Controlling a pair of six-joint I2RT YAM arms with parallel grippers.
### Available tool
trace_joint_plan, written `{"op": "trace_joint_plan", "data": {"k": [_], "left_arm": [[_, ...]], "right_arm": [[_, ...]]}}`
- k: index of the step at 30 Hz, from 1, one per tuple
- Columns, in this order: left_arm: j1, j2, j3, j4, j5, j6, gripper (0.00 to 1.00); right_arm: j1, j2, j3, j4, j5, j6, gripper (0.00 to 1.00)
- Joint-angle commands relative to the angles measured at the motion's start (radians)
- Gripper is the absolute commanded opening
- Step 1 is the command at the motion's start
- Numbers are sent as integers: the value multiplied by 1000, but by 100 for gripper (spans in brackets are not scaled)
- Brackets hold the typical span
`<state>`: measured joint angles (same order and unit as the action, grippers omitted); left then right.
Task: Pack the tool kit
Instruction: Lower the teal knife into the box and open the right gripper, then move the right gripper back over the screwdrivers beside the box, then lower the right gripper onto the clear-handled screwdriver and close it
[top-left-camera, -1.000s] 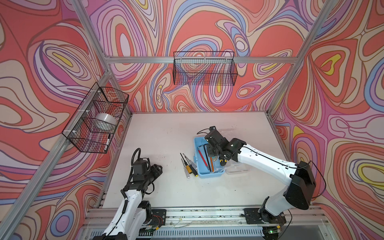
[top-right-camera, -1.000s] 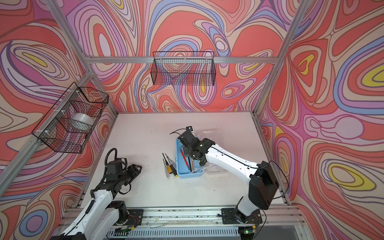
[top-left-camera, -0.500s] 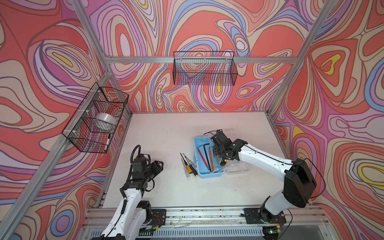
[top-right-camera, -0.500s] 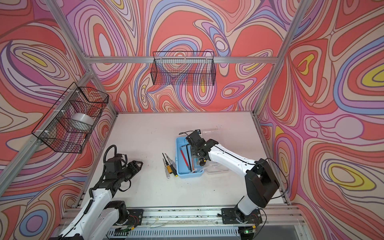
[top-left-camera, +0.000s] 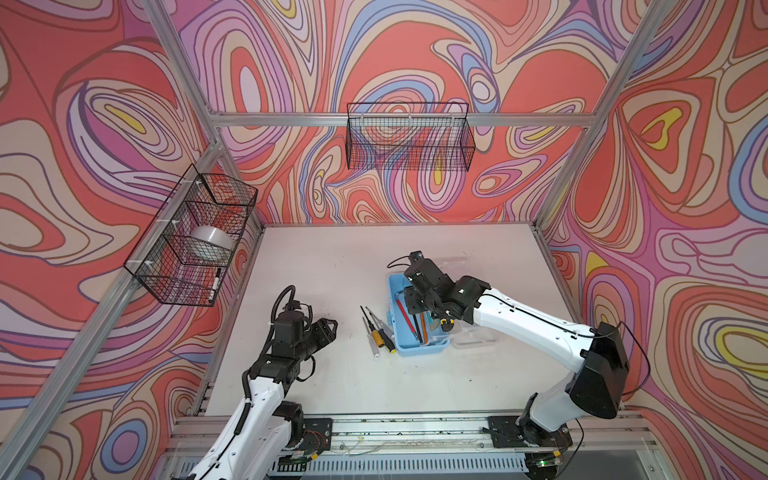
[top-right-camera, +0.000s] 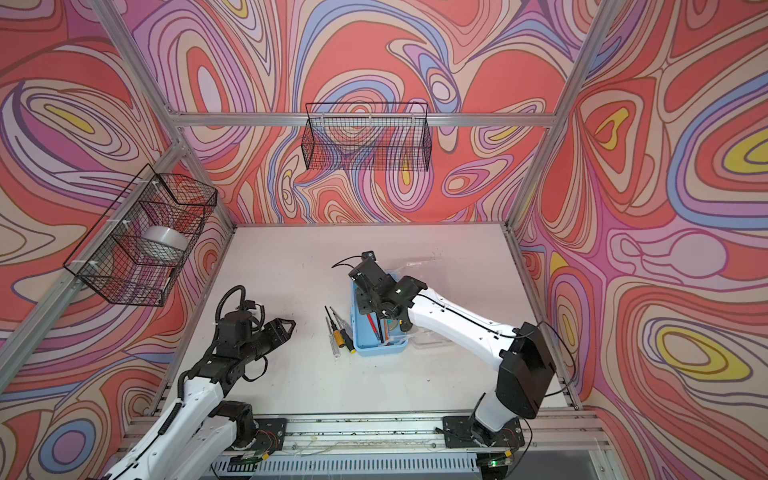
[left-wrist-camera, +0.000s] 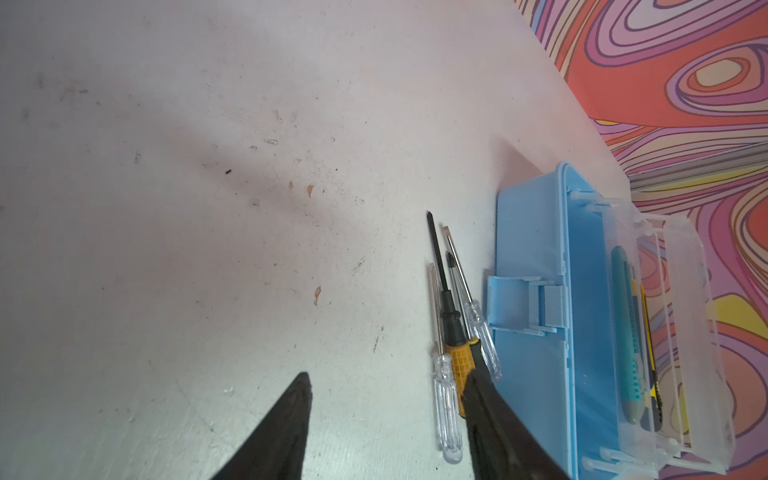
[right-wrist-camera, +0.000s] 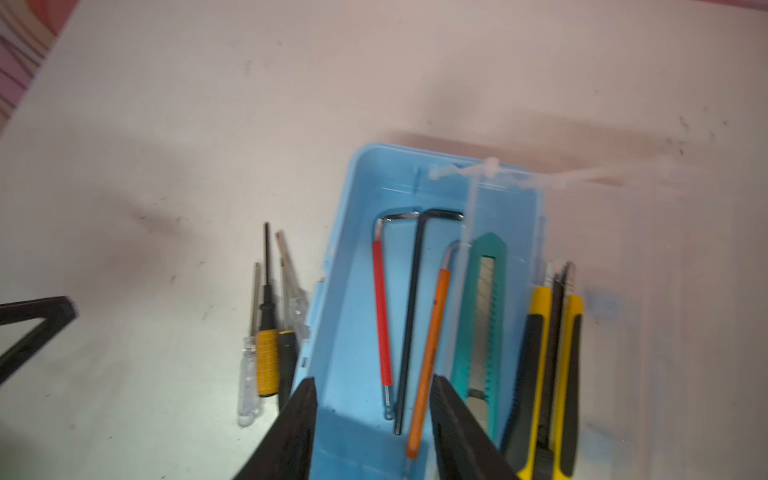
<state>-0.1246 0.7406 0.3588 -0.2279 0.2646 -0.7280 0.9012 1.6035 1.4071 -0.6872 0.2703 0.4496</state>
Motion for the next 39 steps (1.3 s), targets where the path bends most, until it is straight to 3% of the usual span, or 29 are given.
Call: {"op": "trace_joint_plan", "data": {"k": [1,8,14,39], "left_arm": [[-5,-48,-24,9,11,3,59],[-4,-109,-22,-74,6,21,59],[-4,-148,-38,-93,-5,15,59],[-4,-95,-56,-56,-23,27,59]], "right_arm": [[61,97,42,-12,7,-18,47],[159,307,130,31,-68,0,45],[165,393,157,50,-84,-7,39],[164,537,210,29,-53,-4,37]]}}
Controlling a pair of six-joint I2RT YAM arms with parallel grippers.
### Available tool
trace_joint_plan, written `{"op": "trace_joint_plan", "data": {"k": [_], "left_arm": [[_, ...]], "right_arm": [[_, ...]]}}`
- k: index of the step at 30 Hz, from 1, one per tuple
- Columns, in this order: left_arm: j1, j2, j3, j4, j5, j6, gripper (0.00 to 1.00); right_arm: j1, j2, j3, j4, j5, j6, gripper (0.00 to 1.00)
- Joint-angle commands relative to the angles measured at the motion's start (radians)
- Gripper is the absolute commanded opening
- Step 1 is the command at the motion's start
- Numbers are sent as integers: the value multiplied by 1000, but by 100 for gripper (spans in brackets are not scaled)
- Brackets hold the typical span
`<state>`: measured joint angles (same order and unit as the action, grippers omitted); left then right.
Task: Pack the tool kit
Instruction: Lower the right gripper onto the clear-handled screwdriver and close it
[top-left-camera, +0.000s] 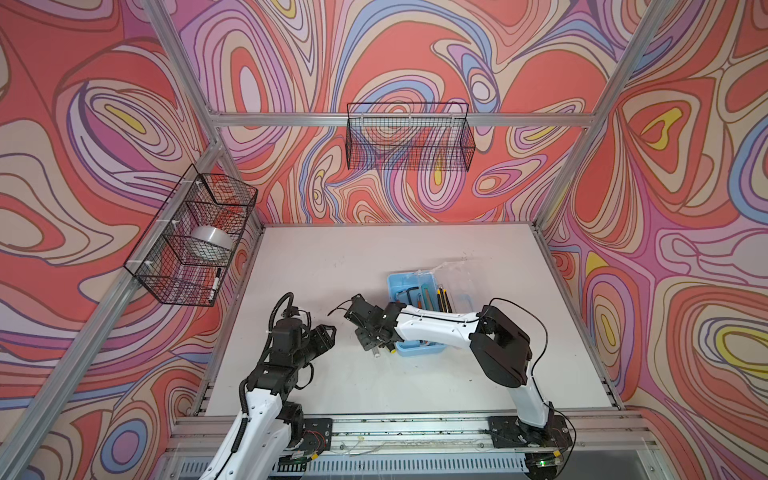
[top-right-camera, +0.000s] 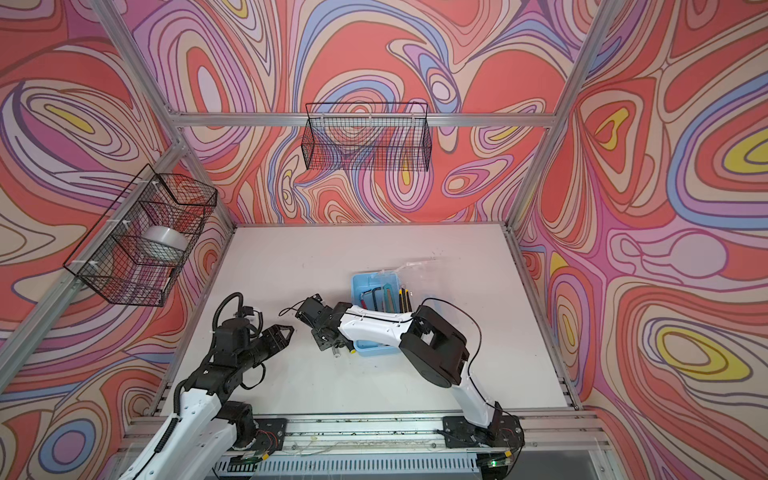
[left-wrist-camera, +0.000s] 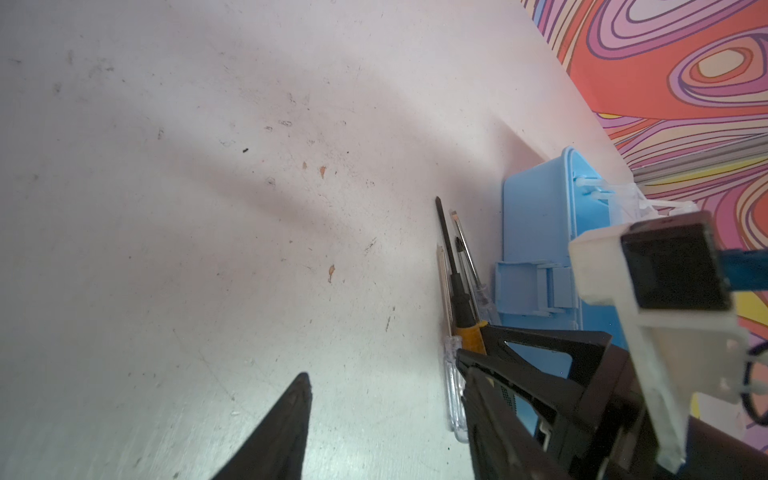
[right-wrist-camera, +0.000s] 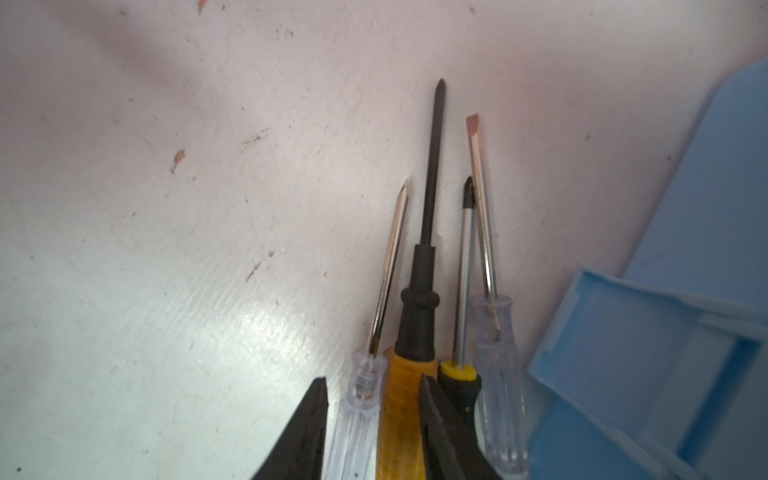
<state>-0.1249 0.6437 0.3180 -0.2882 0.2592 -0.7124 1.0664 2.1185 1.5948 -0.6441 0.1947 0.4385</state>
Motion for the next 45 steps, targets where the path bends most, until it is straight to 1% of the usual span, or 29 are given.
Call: {"op": "trace_joint_plan", "data": {"k": [1,4,7,11,14,19,27,30,40,43,45], "left_arm": [[-3,4,-13,4,-18,12,59],[-4,5,-16,4,-20,14,59],[-3,6,-17,7,-23,13,59],[-4,16,-19,15,-23,14,59],[-4,18,-20,16,-23,14,59],[-3,12,-23,11,-25,14,59],[-4,-1,-22,2,-32,14,59],[-4,-1,-23,0,-33,14,59],[-4,1,-30,4,-42,14,59],[-4,1,-30,5,-47,12,59],[-3,1,-28,1,-51,14,59]], "right_arm": [[-2,18,21,-14,25,7,37],[-1,5,34,-38,54,12,36],[1,-39,14,-22,39,11,35],[4,-61,-5,-10,-7,18,32],[16,-57,-17,-11,-17,27,30],[30,-42,-42,1,-48,52,29],[34,-21,-43,-8,-28,89,31],[34,6,-23,-41,-12,98,31],[34,64,-4,-42,-24,107,31],[33,70,-1,-43,-24,104,30],[34,72,0,-44,-24,100,25]]}}
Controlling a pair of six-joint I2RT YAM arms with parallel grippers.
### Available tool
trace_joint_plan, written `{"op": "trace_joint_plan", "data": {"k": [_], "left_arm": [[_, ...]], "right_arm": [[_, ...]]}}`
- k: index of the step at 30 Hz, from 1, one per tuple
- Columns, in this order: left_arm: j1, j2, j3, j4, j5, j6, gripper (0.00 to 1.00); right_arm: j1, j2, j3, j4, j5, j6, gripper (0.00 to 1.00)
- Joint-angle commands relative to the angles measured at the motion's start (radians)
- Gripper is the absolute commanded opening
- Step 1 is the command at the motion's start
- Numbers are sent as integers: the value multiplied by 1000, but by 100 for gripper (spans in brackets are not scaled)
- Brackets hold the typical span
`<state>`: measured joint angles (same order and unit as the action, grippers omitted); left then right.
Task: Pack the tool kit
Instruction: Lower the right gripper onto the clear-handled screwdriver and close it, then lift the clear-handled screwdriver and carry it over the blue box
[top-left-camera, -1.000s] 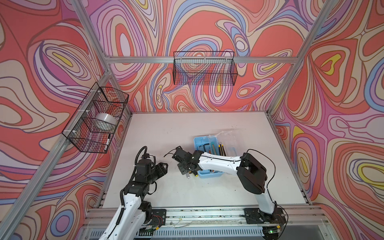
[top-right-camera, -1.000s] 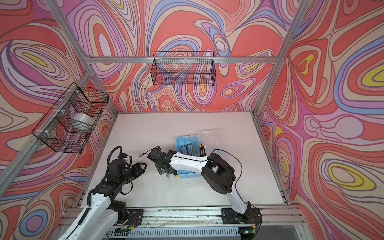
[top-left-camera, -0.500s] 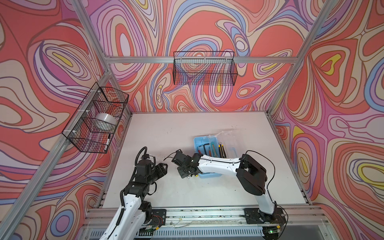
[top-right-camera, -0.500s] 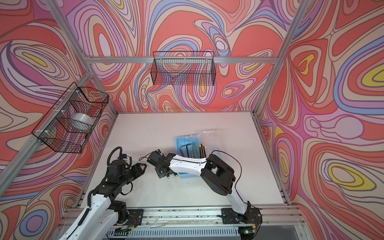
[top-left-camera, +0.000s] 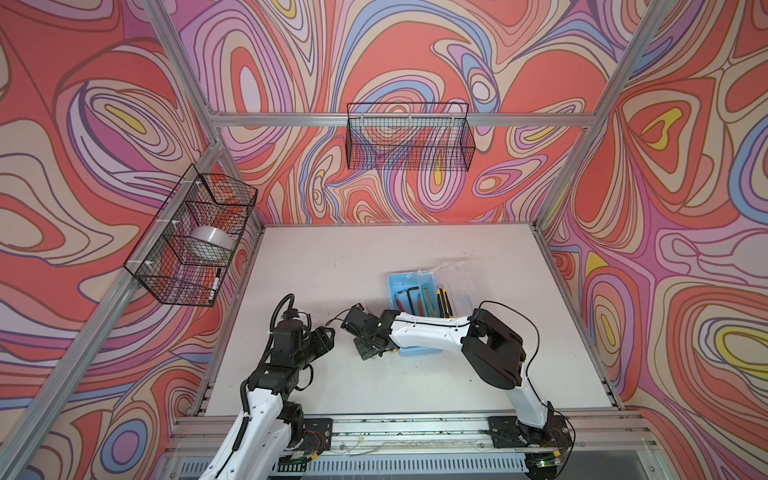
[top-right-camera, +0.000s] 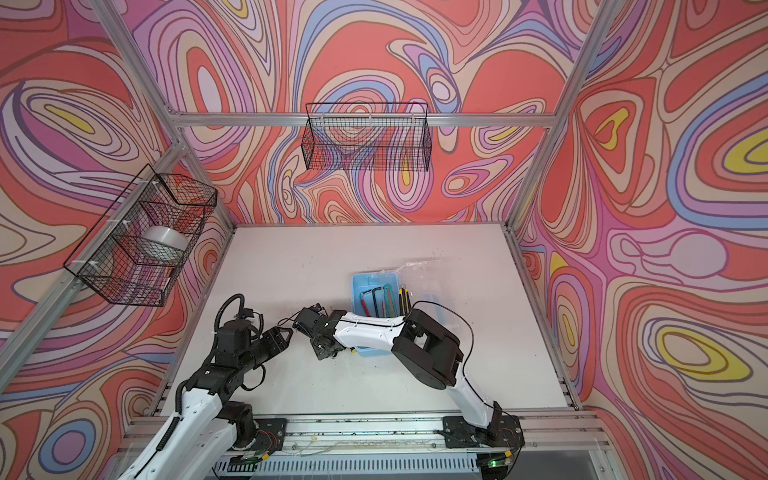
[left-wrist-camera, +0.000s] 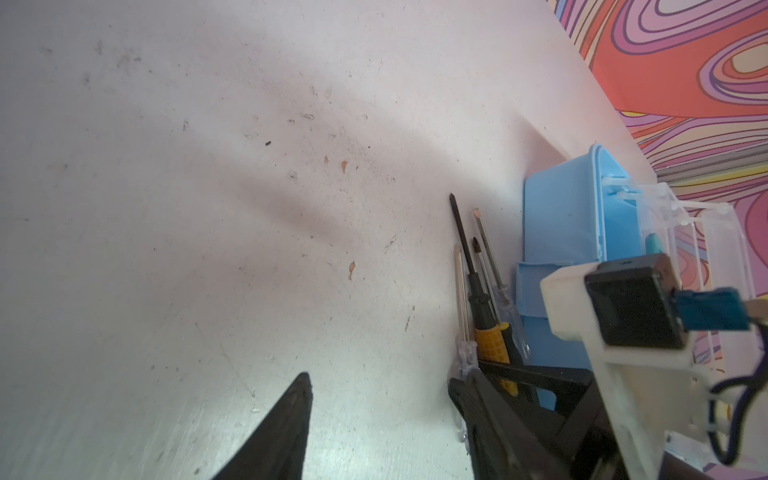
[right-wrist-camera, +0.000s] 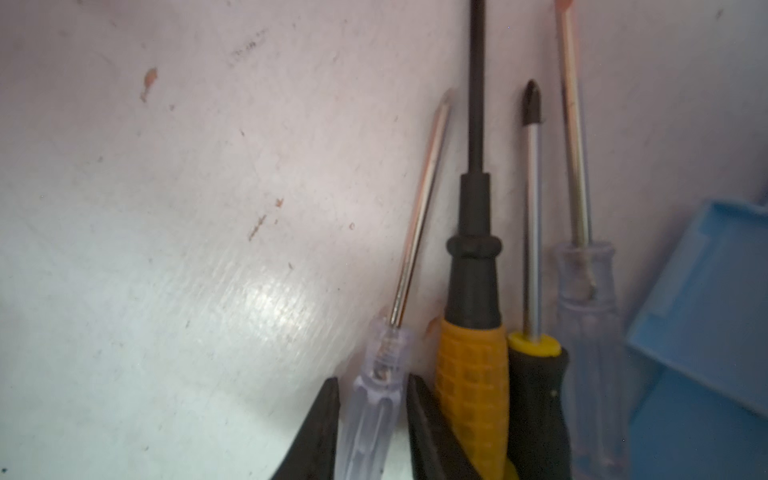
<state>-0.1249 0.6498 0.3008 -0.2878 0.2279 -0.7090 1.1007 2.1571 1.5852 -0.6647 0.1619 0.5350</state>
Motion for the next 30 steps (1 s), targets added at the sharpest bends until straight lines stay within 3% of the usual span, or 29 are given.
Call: {"op": "trace_joint_plan", "data": {"k": [1,5,10,16,21,25,30], "left_arm": [[-4,-6,-12,2,-21,11,59],[-4,2,-11,8,-21,12,59],[-3,22,-11,16,-8,11,59],[-4,32,-2,16,-6,11,59],[-4,23,12,15,-13,18,59],[-3,32,12,16,-11,18,59],[-4,63,12,66,1,18,58]], "right_arm": [[-1,32,7,-22,7,3,24],[-1,19,7,-17,5,0,18],[0,-21,1,0,-6,-7,0],[-1,-168,-63,47,-4,1,0],[-14,-356,-117,3,73,8,0],[-101,-540,-187,-95,149,-5,0],[-330,-753,-327,-158,173,-51,0]]}}
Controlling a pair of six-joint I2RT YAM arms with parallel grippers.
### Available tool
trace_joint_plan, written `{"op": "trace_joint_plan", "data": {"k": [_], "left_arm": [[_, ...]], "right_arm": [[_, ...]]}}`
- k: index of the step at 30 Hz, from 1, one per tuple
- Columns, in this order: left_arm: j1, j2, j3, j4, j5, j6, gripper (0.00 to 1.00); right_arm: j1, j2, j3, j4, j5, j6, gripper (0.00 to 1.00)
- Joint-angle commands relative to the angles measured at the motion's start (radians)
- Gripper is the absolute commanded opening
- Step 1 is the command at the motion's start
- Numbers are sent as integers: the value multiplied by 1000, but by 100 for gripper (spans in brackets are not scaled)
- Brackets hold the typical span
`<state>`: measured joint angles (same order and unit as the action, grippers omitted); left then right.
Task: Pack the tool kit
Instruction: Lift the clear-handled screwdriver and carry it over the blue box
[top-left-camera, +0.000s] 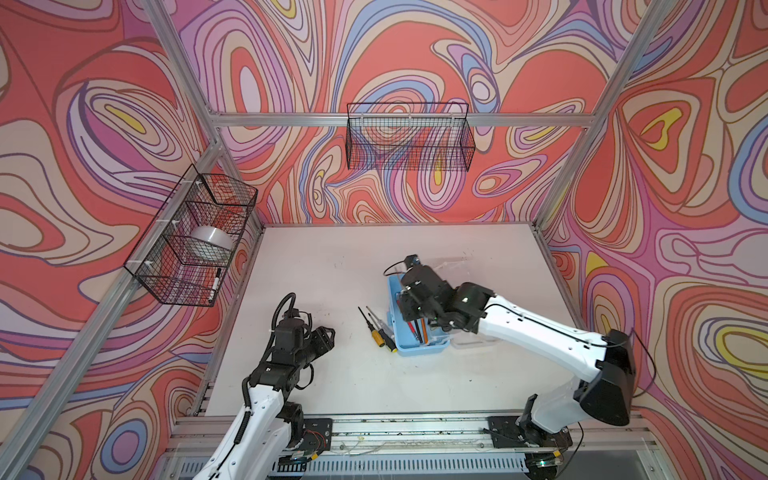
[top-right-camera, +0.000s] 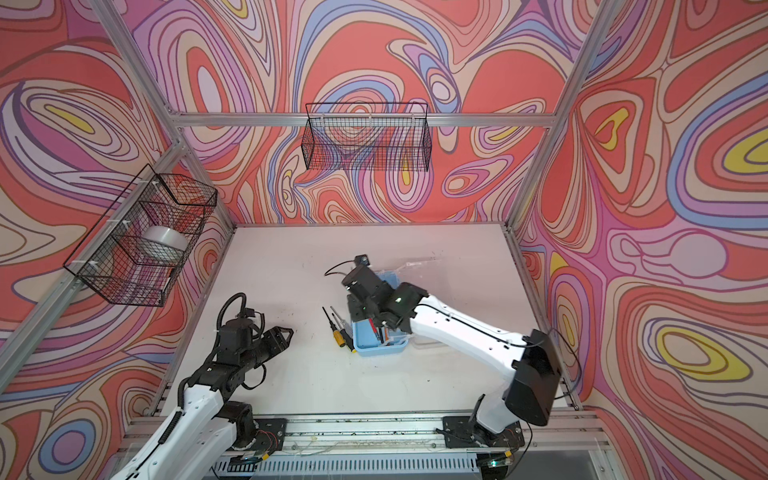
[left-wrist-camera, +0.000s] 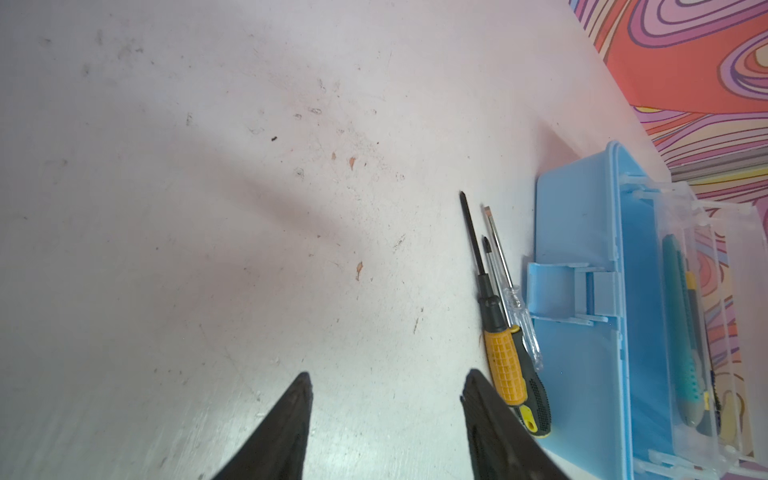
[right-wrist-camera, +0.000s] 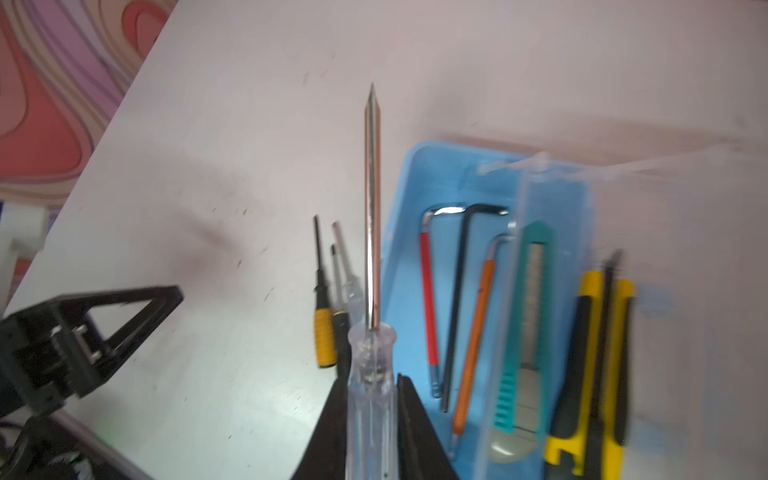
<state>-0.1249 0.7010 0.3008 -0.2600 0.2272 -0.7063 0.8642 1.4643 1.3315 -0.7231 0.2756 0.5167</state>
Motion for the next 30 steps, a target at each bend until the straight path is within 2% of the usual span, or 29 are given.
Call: {"op": "trace_joint_plan", "data": {"k": [1,5,7,22,24,25,27,30], "left_arm": [[-4,16,11,41,3,15,58],[-4,27,6,61,9,11,58],[-3,34,8,65,9,11,58],[-4,46,2,65,3,21,58],[-3,51,3,67,5,22,59],[-4,54,4,67,8,25,59],[-4,57,8,71,20,30,59],[-4,65,16,78,44,31,59]], "right_arm": [[-144,-90,-100,-106,57,-50,0],[-277,-142,-175,-117,69,-113,0],[-310,-141,-202,-100,50,-129,0],[-330,-17,-242,-33,11,-137,1],[-330,-19,-231,-44,10,-137,19],[-330,-24,-225,-49,7,-136,25],[-330,-37,-203,-67,8,-138,34],[-329,-65,-151,-101,6,-141,40]]}}
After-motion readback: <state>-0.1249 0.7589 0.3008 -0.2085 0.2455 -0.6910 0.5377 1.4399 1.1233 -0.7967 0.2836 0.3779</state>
